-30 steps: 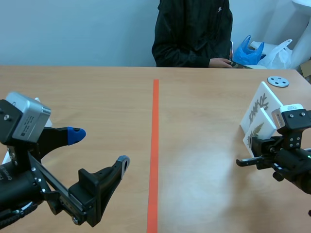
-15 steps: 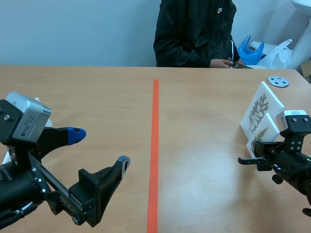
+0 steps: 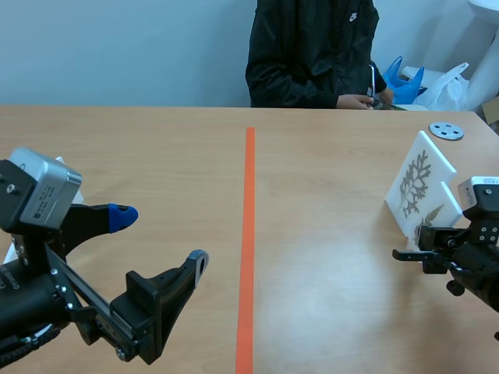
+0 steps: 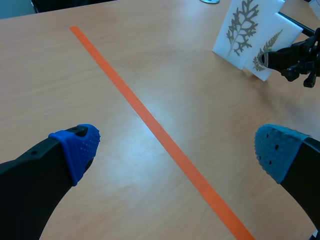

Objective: Sort the leaf by its shape. The table is split by an orange tape line. A compound leaf with several leaflets goes to the left side, a simple leaf with one blade goes to the right side. Return to the home posture when a red brick is placed on the table.

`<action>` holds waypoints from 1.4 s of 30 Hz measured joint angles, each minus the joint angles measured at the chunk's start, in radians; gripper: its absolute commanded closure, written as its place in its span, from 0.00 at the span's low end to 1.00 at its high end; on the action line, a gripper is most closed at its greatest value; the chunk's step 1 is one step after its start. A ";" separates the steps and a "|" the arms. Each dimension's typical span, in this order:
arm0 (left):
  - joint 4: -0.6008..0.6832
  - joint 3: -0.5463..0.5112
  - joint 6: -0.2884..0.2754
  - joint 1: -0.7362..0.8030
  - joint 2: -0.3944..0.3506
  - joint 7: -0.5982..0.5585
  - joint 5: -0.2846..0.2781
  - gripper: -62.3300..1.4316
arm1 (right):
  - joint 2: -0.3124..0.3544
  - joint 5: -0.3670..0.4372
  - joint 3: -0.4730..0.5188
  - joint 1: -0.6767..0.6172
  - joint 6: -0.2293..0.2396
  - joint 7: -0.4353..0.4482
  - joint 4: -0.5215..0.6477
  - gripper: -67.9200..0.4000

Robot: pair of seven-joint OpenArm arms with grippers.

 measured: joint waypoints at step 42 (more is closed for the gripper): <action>0.000 0.000 0.000 0.000 0.000 0.000 0.000 0.00 | 0.006 0.027 0.000 -0.134 0.024 -0.015 0.294 0.34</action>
